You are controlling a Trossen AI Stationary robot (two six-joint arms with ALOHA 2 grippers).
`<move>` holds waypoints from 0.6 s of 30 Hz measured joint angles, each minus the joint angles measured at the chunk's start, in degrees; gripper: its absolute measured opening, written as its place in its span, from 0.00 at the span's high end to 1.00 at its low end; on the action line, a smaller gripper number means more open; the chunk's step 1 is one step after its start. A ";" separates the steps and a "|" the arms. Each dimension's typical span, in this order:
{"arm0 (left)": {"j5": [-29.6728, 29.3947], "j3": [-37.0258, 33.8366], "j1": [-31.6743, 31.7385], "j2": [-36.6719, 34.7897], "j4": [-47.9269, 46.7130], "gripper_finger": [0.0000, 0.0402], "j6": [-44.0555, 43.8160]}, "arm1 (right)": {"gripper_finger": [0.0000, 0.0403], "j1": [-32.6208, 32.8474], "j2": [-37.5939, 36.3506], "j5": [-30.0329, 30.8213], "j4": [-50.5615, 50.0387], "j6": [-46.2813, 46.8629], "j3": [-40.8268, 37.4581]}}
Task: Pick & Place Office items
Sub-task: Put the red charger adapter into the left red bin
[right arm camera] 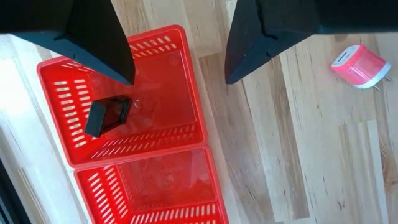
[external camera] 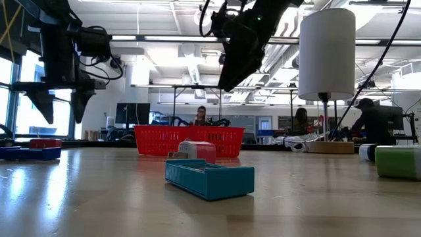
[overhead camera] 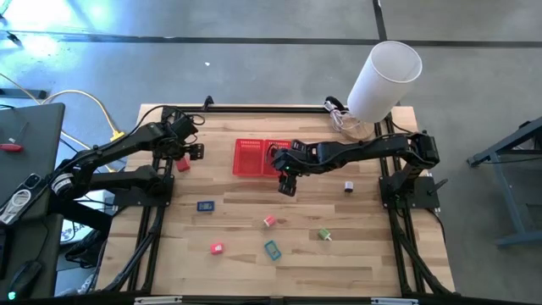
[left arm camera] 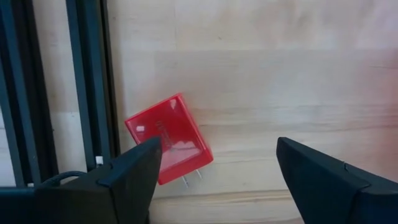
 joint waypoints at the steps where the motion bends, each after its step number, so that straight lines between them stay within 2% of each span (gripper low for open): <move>1: 0.00 0.00 0.00 0.00 0.17 0.23 -0.01 | 0.41 0.00 0.00 -0.05 0.00 -0.29 0.00; 18: -0.09 0.00 0.00 0.00 0.31 0.23 0.01 | 0.41 0.33 0.00 -0.17 0.52 -1.77 0.00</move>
